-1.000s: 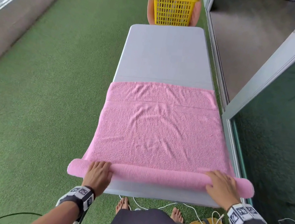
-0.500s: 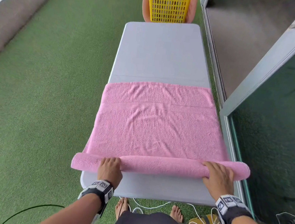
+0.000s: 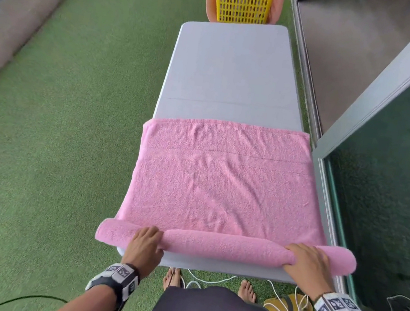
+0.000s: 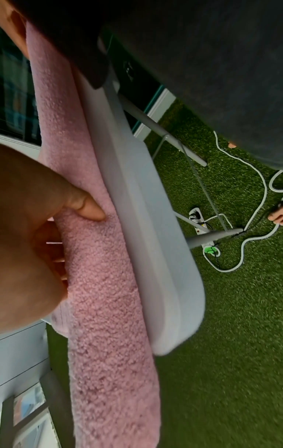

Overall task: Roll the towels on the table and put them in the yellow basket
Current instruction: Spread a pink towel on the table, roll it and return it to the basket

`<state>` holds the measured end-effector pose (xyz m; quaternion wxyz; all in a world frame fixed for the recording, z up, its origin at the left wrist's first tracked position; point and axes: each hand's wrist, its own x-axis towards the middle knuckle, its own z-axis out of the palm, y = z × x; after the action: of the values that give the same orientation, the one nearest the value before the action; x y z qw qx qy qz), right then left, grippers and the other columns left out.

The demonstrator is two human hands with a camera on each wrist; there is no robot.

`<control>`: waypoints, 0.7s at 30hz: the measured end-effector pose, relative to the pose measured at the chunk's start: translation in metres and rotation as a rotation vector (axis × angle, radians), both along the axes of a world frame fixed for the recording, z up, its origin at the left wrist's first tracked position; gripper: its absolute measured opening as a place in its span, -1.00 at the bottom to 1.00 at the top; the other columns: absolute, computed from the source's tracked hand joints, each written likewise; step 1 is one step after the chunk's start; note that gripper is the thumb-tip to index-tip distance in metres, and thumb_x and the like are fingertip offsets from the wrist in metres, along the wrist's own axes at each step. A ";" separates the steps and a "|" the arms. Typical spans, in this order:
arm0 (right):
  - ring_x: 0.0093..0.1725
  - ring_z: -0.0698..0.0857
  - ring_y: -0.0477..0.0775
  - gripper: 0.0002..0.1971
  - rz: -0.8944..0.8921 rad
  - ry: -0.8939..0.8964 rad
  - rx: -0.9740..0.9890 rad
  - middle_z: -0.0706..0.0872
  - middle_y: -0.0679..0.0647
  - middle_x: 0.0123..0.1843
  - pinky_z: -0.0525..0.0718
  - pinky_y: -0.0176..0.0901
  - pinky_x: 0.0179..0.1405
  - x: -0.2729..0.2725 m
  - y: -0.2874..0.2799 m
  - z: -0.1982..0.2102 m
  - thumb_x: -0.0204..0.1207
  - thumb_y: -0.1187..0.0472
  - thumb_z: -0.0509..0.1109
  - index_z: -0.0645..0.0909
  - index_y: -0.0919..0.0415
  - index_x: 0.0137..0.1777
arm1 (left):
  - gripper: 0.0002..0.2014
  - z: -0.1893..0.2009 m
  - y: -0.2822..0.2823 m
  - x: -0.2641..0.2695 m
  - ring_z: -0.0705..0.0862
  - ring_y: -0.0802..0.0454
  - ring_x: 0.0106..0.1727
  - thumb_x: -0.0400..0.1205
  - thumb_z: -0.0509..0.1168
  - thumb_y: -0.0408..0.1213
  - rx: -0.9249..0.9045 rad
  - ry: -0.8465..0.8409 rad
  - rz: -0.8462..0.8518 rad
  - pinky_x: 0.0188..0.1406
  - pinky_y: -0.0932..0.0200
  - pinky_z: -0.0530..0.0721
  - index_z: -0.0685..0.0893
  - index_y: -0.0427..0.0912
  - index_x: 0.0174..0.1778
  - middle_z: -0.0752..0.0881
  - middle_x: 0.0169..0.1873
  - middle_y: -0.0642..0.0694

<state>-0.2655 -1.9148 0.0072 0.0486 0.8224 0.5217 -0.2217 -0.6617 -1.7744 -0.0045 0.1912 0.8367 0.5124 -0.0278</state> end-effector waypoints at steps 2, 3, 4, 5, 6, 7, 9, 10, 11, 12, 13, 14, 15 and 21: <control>0.11 0.57 -0.24 -0.58 0.026 0.050 -0.011 0.69 -0.32 0.08 0.50 -0.08 0.37 -0.007 -0.002 0.000 0.38 -0.12 0.55 0.59 -0.26 0.24 | -0.77 -0.001 -0.001 -0.014 0.64 0.14 -0.12 0.39 0.49 -0.19 0.015 0.008 -0.062 0.02 0.04 0.74 0.69 -0.08 -0.06 0.70 -0.12 0.06; 0.09 0.57 -0.24 -0.61 0.030 0.078 -0.027 0.68 -0.33 0.05 0.53 -0.10 0.32 -0.007 0.000 0.001 0.38 -0.13 0.54 0.58 -0.29 0.21 | -0.79 0.001 0.001 -0.016 0.62 0.16 -0.11 0.47 0.34 -0.06 -0.007 0.031 -0.077 0.04 0.04 0.73 0.67 -0.06 -0.05 0.69 -0.12 0.07; 0.08 0.58 -0.23 -0.66 0.035 0.105 -0.052 0.69 -0.32 0.03 0.55 -0.10 0.29 -0.004 0.004 0.001 0.40 -0.12 0.52 0.57 -0.31 0.16 | -0.66 0.003 0.006 -0.015 0.59 0.18 -0.06 0.52 0.09 0.06 -0.057 0.078 -0.071 0.12 0.06 0.69 0.64 -0.04 -0.02 0.66 -0.08 0.09; 0.07 0.61 -0.19 -0.72 0.040 0.128 -0.075 0.69 -0.30 0.01 0.57 -0.06 0.28 -0.001 0.010 0.003 0.41 -0.10 0.49 0.58 -0.29 0.11 | -0.49 0.003 0.012 -0.014 0.56 0.19 -0.02 0.48 -0.16 0.12 -0.089 0.136 -0.089 0.21 0.09 0.62 0.60 -0.02 0.03 0.63 -0.04 0.11; 0.08 0.63 -0.15 -0.76 0.041 0.150 -0.095 0.71 -0.26 0.03 0.58 0.01 0.29 0.004 0.018 0.004 0.43 -0.07 0.46 0.60 -0.25 0.09 | -0.40 0.005 0.019 -0.011 0.54 0.19 0.01 0.43 -0.30 0.13 -0.104 0.178 -0.096 0.28 0.09 0.56 0.57 -0.01 0.06 0.62 -0.01 0.11; 0.15 0.65 -0.10 -0.74 0.033 0.168 -0.096 0.72 -0.23 0.12 0.55 0.08 0.35 0.009 0.024 0.007 0.47 -0.03 0.42 0.61 -0.22 0.15 | -0.38 0.006 0.027 -0.008 0.55 0.17 0.02 0.42 -0.33 0.11 -0.112 0.184 -0.081 0.34 0.04 0.52 0.55 -0.02 0.08 0.63 0.00 0.10; 0.41 0.54 -0.06 -0.60 0.021 0.145 -0.017 0.58 -0.21 0.43 0.38 0.18 0.53 0.016 0.034 0.011 0.59 0.06 0.31 0.51 -0.17 0.43 | -0.48 0.005 0.039 -0.002 0.59 0.03 0.17 0.58 -0.20 0.00 -0.047 0.128 -0.010 0.54 -0.17 0.34 0.55 -0.10 0.23 0.67 0.13 -0.03; 0.51 0.44 -0.06 -0.55 0.016 0.118 0.044 0.46 -0.21 0.54 0.26 0.20 0.60 0.018 0.038 0.014 0.66 0.08 0.23 0.42 -0.16 0.54 | -0.50 0.002 0.041 -0.001 0.54 -0.07 0.36 0.65 -0.15 -0.09 -0.009 0.110 0.017 0.62 -0.23 0.13 0.49 -0.16 0.40 0.62 0.32 -0.12; 0.58 0.36 -0.07 -0.54 0.007 0.105 0.100 0.37 -0.22 0.60 0.16 0.21 0.63 0.018 0.040 0.016 0.70 0.06 0.15 0.33 -0.15 0.61 | -0.45 0.002 0.043 0.001 0.40 -0.11 0.54 0.68 -0.18 -0.12 -0.005 0.111 0.042 0.63 -0.19 -0.05 0.36 -0.18 0.56 0.48 0.50 -0.16; 0.63 0.29 -0.08 -0.53 0.001 0.115 0.113 0.29 -0.25 0.63 0.06 0.23 0.64 0.017 0.040 0.016 0.73 -0.03 0.11 0.26 -0.17 0.64 | -0.38 0.003 0.043 0.002 0.22 -0.10 0.64 0.67 -0.29 -0.04 -0.036 0.119 0.064 0.62 -0.13 -0.14 0.22 -0.16 0.64 0.30 0.61 -0.13; 0.66 0.22 -0.08 -0.49 0.011 0.137 0.091 0.23 -0.30 0.61 -0.03 0.24 0.64 0.015 0.037 0.017 0.71 -0.14 0.11 0.20 -0.20 0.65 | -0.29 0.003 0.041 0.002 0.07 -0.06 0.68 0.63 -0.41 0.09 -0.081 0.121 0.071 0.62 -0.07 -0.20 0.10 -0.13 0.67 0.13 0.65 -0.08; 0.67 0.17 -0.08 -0.41 0.038 0.134 0.045 0.18 -0.34 0.59 -0.09 0.23 0.64 0.012 0.033 0.013 0.66 -0.25 0.14 0.13 -0.22 0.66 | -0.24 0.002 0.037 0.002 -0.05 -0.04 0.68 0.60 -0.45 0.22 -0.115 0.133 0.056 0.62 -0.04 -0.24 -0.01 -0.11 0.68 -0.02 0.63 -0.03; 0.68 0.15 -0.07 -0.30 0.072 0.095 0.005 0.16 -0.35 0.59 -0.11 0.24 0.64 0.008 0.026 0.009 0.58 -0.31 0.22 0.09 -0.23 0.67 | -0.23 -0.001 0.031 0.001 -0.13 -0.03 0.68 0.62 -0.36 0.31 -0.123 0.160 0.020 0.62 -0.04 -0.26 -0.08 -0.09 0.67 -0.11 0.61 -0.01; 0.42 0.46 -0.14 -0.37 0.108 -0.070 -0.058 0.53 -0.32 0.43 0.17 0.17 0.59 0.000 0.014 0.000 0.40 -0.11 0.51 0.40 -0.27 0.47 | -0.40 -0.011 0.024 -0.014 0.61 -0.18 0.35 0.27 0.62 -0.11 -0.023 0.199 -0.113 0.52 -0.23 0.29 0.70 -0.15 0.23 0.69 0.26 -0.11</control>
<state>-0.2657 -1.9009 0.0071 0.1028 0.7985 0.5567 -0.2048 -0.6760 -1.7499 -0.0150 0.1470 0.8552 0.4805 -0.1274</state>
